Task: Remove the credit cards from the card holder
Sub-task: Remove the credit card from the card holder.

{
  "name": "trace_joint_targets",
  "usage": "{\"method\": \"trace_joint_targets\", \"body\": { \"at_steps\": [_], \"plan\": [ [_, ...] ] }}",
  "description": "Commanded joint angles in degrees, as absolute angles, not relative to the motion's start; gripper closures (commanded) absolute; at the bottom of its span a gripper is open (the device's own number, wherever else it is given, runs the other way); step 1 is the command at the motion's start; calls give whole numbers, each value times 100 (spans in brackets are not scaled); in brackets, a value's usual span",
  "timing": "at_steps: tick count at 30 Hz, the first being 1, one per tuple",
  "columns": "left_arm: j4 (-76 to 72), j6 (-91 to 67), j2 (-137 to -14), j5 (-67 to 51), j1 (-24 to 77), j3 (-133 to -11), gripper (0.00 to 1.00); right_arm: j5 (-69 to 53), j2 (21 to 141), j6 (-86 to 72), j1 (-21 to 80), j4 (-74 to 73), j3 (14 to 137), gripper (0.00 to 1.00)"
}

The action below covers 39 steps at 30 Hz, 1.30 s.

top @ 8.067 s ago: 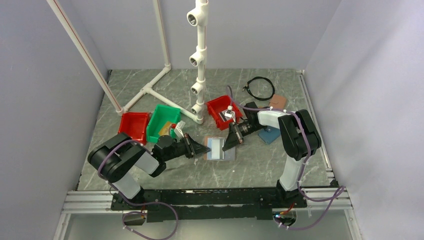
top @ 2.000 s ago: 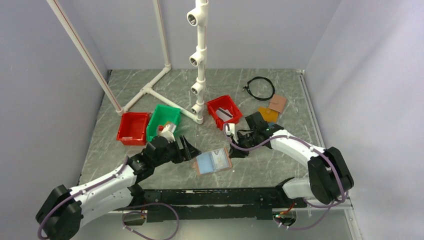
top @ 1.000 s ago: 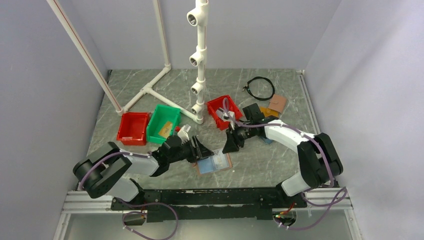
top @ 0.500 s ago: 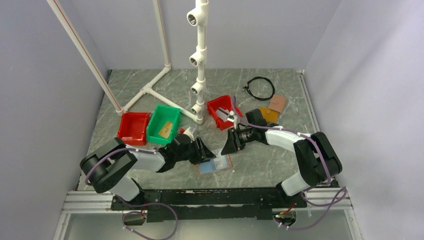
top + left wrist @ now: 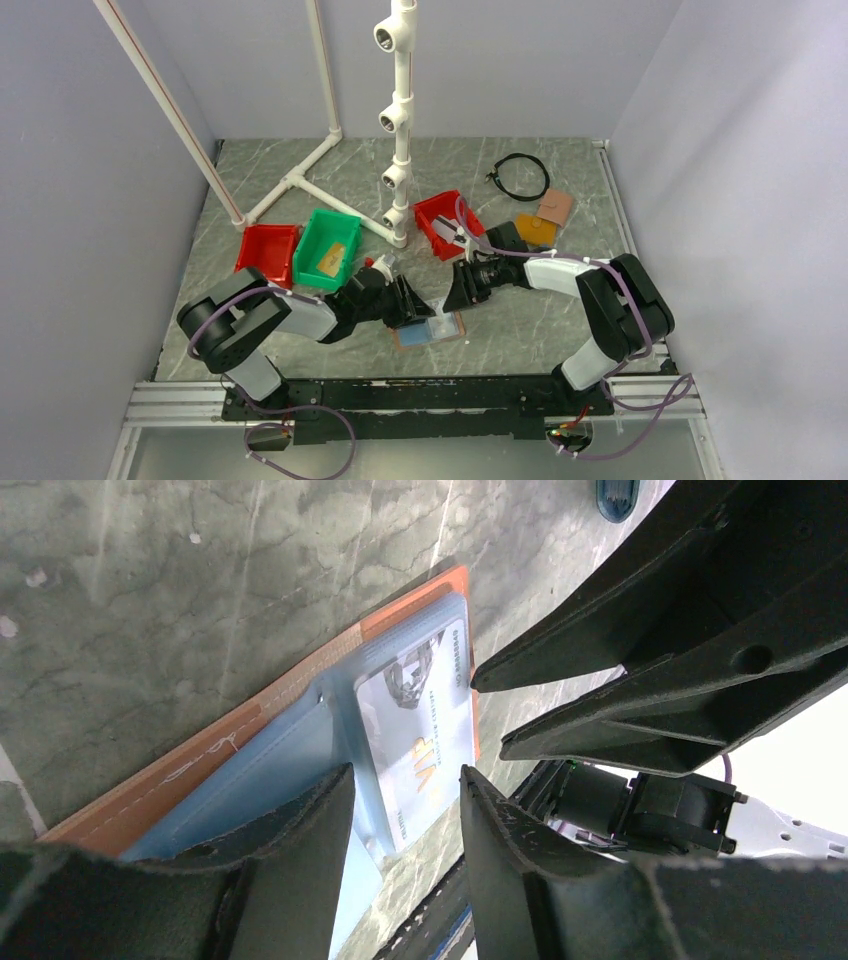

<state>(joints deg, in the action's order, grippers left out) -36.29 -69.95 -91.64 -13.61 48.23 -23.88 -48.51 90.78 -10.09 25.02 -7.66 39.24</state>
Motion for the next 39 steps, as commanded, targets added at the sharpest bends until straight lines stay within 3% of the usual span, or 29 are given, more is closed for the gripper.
{"method": "trace_joint_targets", "body": {
  "at_steps": [1, 9, 19, 27, 39],
  "plan": [
    [-3665, -7022, -9286, -1320, 4854, -2453, 51, -4677, 9095, -978, 2539, -721, 4028, 62],
    [-3729, -7056, -9476, -1351, 4854, -2481, 58, -4527, 9136, -915, 2557, -767, 4057, 61],
    [-3624, -7029, -9510, -1321, 4860, -2511, 60, -4323, 9230, -829, 2610, -902, 4134, 59],
    [-3582, -7011, -9619, -1327, 4859, -2563, 76, -4141, 9163, -732, 2610, -940, 4157, 55],
    [-3752, -7080, -9732, -1323, 4856, -2504, 78, -4018, 9063, -700, 2636, -975, 4176, 55]
  ]
}}
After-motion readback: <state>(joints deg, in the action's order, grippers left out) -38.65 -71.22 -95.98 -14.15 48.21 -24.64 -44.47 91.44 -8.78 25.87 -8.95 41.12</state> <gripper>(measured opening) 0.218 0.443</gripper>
